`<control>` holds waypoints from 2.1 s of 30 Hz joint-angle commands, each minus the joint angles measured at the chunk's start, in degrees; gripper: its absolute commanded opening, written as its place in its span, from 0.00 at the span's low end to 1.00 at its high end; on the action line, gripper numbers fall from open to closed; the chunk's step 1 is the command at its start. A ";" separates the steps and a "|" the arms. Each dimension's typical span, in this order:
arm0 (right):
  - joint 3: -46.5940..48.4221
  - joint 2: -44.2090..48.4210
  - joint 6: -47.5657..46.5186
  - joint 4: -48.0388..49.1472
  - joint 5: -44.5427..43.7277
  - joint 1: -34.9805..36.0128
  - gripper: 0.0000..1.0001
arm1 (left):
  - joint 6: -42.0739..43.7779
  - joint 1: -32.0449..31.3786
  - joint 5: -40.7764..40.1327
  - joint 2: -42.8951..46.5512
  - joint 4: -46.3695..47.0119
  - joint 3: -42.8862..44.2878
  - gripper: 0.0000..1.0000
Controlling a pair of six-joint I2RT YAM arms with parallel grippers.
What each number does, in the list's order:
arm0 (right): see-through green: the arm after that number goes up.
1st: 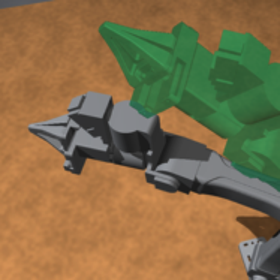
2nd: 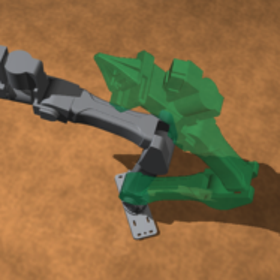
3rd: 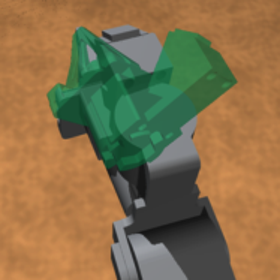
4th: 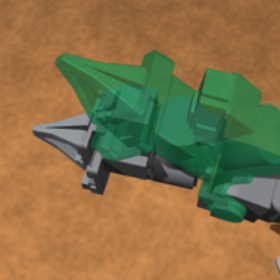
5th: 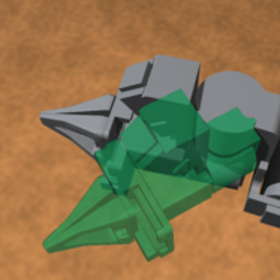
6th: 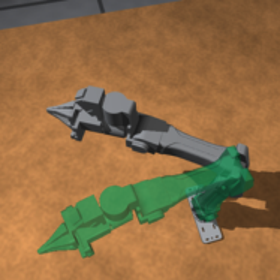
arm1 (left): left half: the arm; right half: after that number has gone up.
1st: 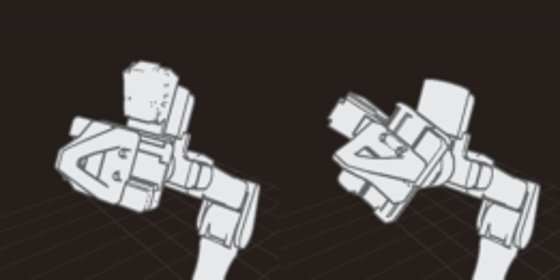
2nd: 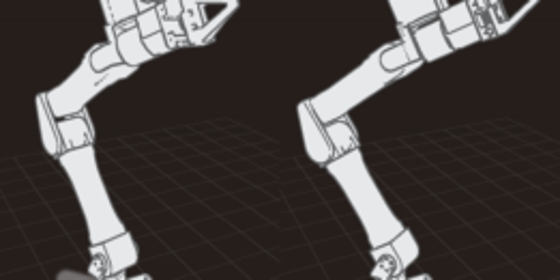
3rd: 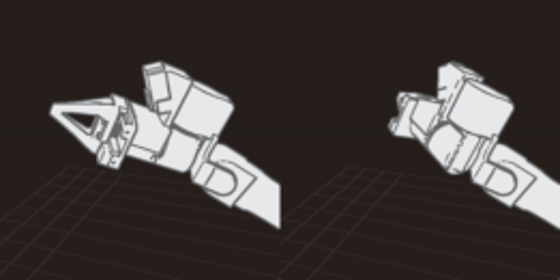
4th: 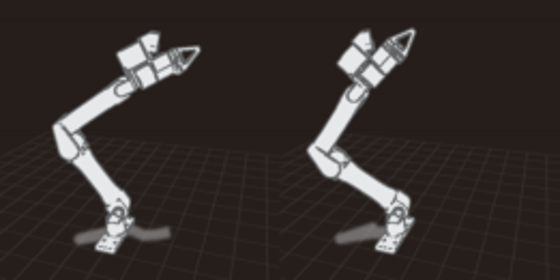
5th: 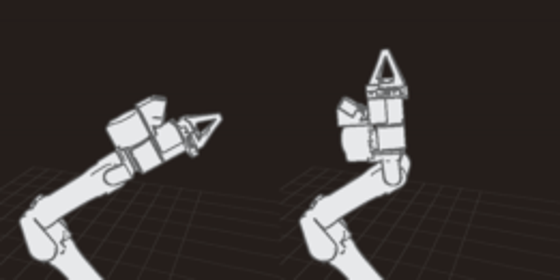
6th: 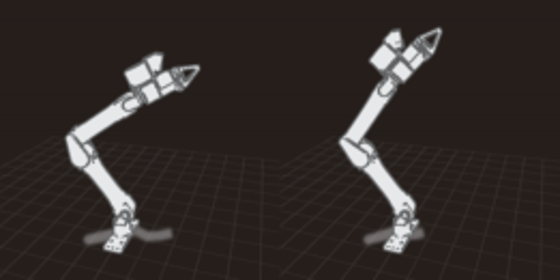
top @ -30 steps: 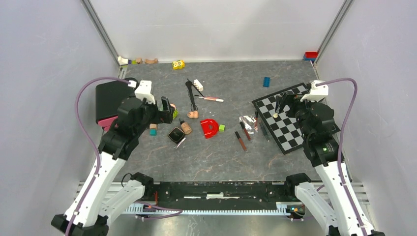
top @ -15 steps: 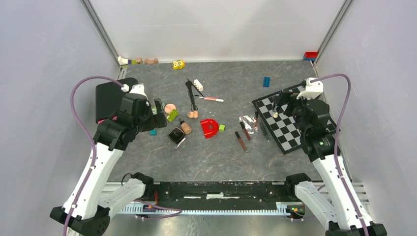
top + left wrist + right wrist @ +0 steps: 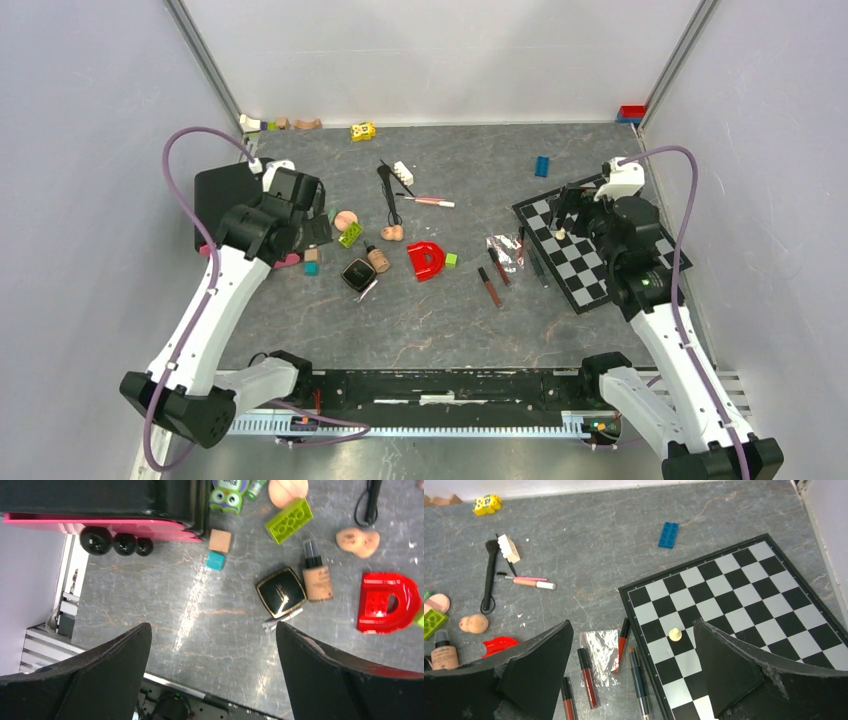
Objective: Organize the makeup
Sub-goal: Move the storage box to the center of the board.
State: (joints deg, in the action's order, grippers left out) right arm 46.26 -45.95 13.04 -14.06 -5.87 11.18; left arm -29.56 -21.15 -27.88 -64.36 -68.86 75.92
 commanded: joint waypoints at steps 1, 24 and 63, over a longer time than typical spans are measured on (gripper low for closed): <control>-1.46 -1.18 -1.46 2.95 2.38 -0.09 0.98 | -0.19 4.17 -5.23 8.81 11.22 -4.48 1.00; -2.14 -8.87 -2.34 4.73 9.08 -0.13 0.98 | -0.69 43.12 16.89 10.24 39.41 -11.47 1.00; 7.21 -10.59 -0.94 1.85 22.49 -0.14 0.98 | -3.57 63.23 41.26 -13.36 48.12 -15.62 0.94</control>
State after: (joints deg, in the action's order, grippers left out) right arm 51.53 -57.06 12.21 -13.43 15.64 11.18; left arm -31.57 41.89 7.51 -76.23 -21.17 60.12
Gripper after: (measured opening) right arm 0.979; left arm 0.944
